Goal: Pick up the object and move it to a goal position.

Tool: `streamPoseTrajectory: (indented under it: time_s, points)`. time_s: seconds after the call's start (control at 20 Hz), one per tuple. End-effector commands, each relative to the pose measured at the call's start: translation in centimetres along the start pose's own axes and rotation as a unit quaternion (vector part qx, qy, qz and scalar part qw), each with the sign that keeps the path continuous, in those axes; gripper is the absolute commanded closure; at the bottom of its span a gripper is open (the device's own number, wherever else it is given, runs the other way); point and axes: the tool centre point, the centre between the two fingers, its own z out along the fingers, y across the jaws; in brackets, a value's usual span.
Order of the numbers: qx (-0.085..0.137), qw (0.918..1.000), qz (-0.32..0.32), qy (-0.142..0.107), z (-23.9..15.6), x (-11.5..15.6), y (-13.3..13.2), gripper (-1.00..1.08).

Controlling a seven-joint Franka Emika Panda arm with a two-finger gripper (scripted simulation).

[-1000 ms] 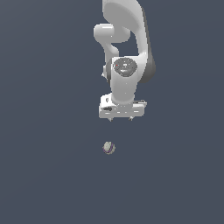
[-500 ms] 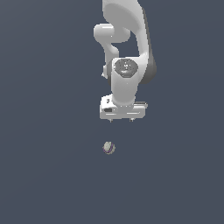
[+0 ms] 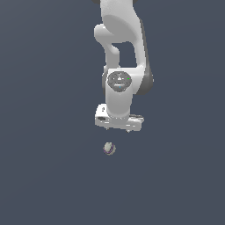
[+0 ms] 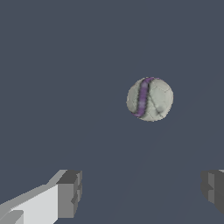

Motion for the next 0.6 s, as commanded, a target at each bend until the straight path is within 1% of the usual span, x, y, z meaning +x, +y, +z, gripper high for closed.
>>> streamPoseTrajectory:
  time_s: [0.0,0.25,0.55]
  points:
    - [-0.001,0.9994,0.036,0.003,0.8,1.5,0.7,-0.92]
    - [-0.003,0.9951,0.098,0.009,2.3,4.0,2.0,-0.92]
    - [-0.005,0.9895,0.144,0.014,3.5,5.8,2.9,-0.92]
